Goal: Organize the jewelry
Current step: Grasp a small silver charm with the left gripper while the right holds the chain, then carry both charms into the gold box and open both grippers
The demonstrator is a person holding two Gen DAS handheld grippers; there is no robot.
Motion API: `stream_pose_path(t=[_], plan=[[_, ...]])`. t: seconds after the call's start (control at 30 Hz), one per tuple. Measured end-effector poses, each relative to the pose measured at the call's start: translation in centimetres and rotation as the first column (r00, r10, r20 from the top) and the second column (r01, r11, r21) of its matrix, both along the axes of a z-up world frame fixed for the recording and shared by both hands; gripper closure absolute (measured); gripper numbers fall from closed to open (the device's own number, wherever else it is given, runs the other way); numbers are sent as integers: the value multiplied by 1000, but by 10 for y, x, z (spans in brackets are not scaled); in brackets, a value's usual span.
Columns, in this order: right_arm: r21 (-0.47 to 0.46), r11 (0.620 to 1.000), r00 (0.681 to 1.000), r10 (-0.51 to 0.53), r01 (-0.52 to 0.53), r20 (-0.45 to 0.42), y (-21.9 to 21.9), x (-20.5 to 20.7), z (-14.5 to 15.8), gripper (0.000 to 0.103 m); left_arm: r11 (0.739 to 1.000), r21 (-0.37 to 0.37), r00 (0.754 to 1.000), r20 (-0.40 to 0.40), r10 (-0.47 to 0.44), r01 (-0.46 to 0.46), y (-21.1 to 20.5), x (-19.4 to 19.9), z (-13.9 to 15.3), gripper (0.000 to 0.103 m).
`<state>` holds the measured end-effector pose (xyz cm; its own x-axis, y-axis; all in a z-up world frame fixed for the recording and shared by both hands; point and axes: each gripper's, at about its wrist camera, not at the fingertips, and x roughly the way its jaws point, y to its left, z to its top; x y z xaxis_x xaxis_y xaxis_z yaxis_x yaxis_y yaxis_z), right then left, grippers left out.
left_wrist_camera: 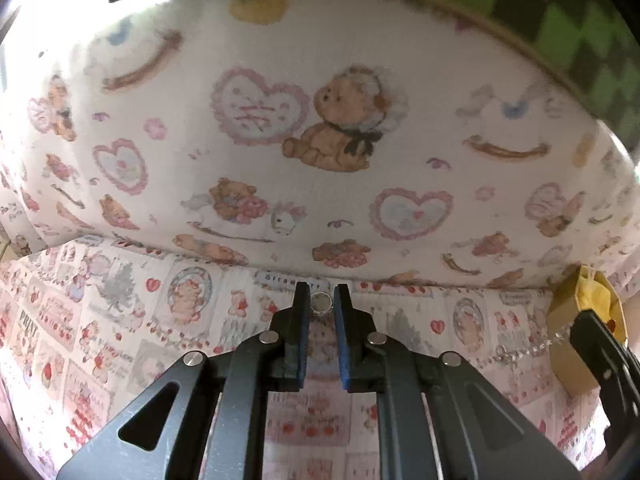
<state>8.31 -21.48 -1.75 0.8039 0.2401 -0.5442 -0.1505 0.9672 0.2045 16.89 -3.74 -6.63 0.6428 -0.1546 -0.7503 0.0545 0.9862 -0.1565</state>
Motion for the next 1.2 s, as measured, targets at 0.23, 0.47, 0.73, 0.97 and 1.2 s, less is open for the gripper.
stream_pose_path(t=[0.23, 0.47, 0.73, 0.97, 1.2], plan=[[-33, 999, 999, -8, 9, 45, 5, -8, 4, 96, 996, 38, 984, 158, 78, -85, 19, -27, 23, 92], [-77, 997, 992, 6, 4, 124, 11, -22, 17, 96, 995, 52, 971, 227, 75, -89, 28, -40, 37, 92], [-6, 1000, 977, 11, -10, 213, -7, -61, 69, 96, 996, 73, 916, 401, 15, -48, 20, -105, 100, 92], [45, 999, 955, -9, -4, 297, -46, -104, 119, 96, 997, 48, 854, 515, -72, 55, -6, -157, 156, 92], [66, 995, 918, -90, 69, 386, -90, -139, 133, 96, 986, -13, 817, 562, -128, 164, -53, -177, 199, 92]])
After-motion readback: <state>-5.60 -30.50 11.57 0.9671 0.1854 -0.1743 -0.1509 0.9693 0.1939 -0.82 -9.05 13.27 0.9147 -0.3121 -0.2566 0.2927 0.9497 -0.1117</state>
